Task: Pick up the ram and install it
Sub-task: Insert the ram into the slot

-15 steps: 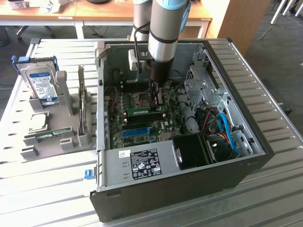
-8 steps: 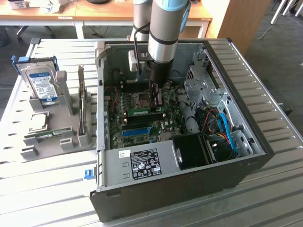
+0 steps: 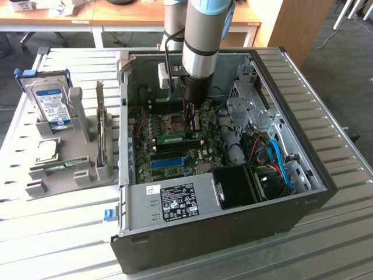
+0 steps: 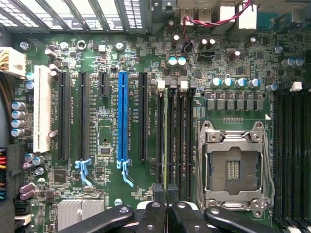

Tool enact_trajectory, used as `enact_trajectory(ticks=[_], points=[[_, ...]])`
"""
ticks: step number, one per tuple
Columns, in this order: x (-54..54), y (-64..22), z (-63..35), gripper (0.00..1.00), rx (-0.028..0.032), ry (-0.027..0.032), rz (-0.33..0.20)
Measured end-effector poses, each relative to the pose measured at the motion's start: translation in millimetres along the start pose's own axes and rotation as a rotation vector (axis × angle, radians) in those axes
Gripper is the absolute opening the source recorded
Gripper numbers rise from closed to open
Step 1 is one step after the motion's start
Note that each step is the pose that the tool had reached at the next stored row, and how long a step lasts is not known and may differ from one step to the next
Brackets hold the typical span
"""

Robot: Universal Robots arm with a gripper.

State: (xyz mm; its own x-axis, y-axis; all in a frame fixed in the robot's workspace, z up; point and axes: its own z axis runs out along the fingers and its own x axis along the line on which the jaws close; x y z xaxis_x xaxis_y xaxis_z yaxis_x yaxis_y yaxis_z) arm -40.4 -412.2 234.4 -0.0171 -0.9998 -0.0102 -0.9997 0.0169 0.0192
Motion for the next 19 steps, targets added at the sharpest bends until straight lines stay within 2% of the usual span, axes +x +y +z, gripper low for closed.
enact_trajectory(ticks=[1,4,19], points=[[0.1,0.0,0.0,0.12,0.0000,0.0019,0.000],[0.1,0.0,0.0,0.12,0.0000,0.0024,0.000],[0.1,0.1,3.9,0.12,0.0000,0.0021,0.000]])
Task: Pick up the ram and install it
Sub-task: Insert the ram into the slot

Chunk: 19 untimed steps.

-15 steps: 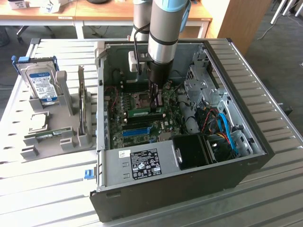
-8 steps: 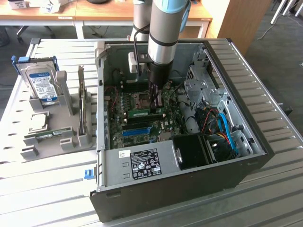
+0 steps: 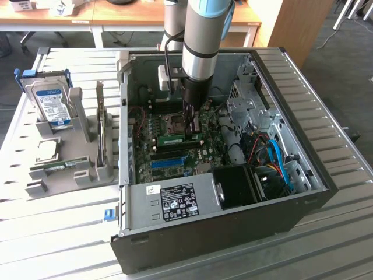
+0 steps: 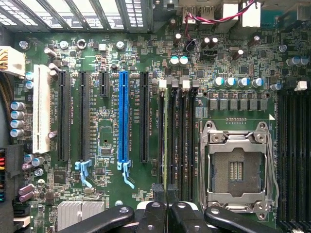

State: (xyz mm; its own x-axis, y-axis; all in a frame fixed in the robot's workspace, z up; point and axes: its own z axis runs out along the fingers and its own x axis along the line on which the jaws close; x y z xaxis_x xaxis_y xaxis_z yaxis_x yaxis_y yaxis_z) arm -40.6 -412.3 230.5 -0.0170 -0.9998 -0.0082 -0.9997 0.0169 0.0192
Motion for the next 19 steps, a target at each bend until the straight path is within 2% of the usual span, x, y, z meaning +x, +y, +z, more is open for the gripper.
enact_trajectory(ticks=[19], points=[[0.1,1.0,2.7,0.12,-0.0001,0.0001,-0.001]])
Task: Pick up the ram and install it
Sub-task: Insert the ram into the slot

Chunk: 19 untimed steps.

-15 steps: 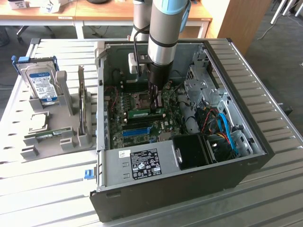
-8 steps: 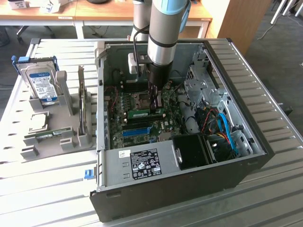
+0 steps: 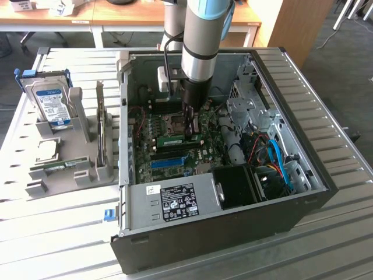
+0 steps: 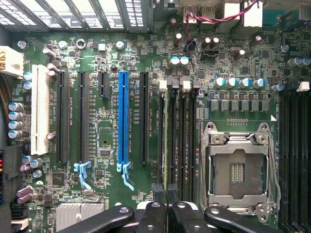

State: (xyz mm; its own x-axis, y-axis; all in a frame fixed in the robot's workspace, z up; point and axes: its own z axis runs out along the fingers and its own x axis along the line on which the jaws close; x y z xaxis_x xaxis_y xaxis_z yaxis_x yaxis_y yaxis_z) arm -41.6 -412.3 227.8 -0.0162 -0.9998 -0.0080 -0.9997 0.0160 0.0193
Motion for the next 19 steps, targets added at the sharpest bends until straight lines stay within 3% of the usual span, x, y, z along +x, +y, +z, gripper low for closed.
enact_trajectory(ticks=[19], points=[[0.0,0.0,1.2,0.12,0.0000,-0.0001,0.000]])
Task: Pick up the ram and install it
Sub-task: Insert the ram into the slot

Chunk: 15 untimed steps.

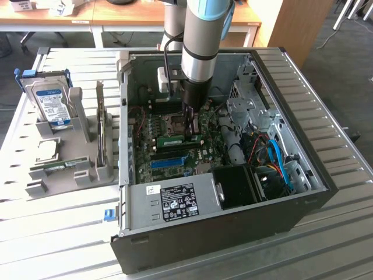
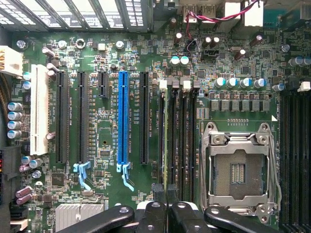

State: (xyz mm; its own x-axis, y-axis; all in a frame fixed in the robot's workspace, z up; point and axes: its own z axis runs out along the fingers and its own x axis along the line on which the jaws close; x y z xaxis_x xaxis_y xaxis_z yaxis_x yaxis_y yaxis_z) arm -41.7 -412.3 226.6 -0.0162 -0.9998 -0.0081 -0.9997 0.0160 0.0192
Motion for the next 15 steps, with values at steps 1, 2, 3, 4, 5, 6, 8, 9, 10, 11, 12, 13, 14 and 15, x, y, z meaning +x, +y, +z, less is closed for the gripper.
enact_trajectory(ticks=[1,2,3,4,5,6,8,9,10,11,12,13,14,15], points=[[0.0,0.0,0.1,0.12,0.0001,-0.0001,0.000],[0.0,0.0,0.4,0.12,0.0001,-0.0002,0.000],[0.0,0.0,0.6,0.12,0.0000,-0.0002,0.000],[0.0,0.0,0.7,0.12,0.0000,0.0000,0.000],[0.0,0.0,0.9,0.12,0.0000,0.0000,0.000],[0.0,0.0,1.0,0.12,0.0000,-0.0001,0.000],[0.0,0.0,1.0,0.12,0.0000,-0.0001,0.000],[0.0,0.0,1.0,0.12,0.0000,0.0000,0.000],[0.0,0.0,1.0,0.12,0.0000,0.0000,0.000],[0.0,0.0,1.0,0.12,0.0000,0.0000,0.000],[0.0,0.0,1.0,0.12,0.0001,-0.0002,0.000],[0.0,0.0,0.6,0.12,0.0002,-0.0003,0.000],[0.0,0.0,0.1,0.12,0.0001,-0.0001,0.000],[0.0,0.0,-0.5,0.12,0.0001,0.0000,0.000]])
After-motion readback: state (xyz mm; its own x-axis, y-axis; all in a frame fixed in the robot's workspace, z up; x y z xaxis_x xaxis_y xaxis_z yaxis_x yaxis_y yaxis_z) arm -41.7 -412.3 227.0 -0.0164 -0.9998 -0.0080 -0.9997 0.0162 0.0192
